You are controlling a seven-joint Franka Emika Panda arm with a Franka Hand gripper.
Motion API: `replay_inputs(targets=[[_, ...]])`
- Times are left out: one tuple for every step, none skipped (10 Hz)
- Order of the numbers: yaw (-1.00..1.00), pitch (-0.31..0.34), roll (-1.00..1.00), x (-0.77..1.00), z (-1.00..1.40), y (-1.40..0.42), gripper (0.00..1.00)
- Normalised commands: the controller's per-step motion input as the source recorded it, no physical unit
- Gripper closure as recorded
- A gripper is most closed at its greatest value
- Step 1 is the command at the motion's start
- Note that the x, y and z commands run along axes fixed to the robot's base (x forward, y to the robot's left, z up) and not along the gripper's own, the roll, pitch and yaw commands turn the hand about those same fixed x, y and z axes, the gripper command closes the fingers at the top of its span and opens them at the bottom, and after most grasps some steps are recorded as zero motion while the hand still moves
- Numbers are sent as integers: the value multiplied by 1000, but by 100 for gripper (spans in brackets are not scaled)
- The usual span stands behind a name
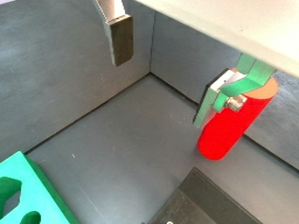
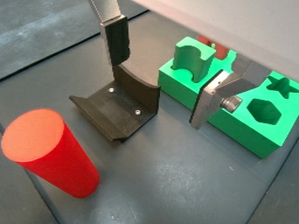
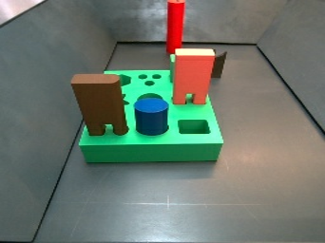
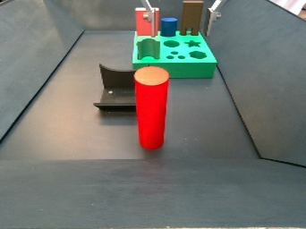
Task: Pick up the round object. Move up. Move to above the board. Insert the round object.
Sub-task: Pick up the round object.
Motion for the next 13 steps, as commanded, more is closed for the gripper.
replay_inputs(targets=[[-100, 0, -50, 49, 0, 0, 0], [0, 0, 0, 220, -180, 0, 0], [29, 66, -31, 943, -200, 77, 0], [0, 60, -127, 994, -129, 246, 0], [0, 57, -167, 971, -140, 314, 0], [-3, 56, -177, 871, -117, 454, 0], [0, 13, -154, 460, -189, 637, 0], [0, 21, -131, 389, -171, 637, 0], [0, 4, -221, 386, -66, 580, 0], [0, 33, -211, 469, -97, 491, 0], [-3, 7, -220, 389, -97, 434, 0], [-3, 0, -220, 289, -129, 391, 0], [0, -13, -171, 0, -263, 331, 0]])
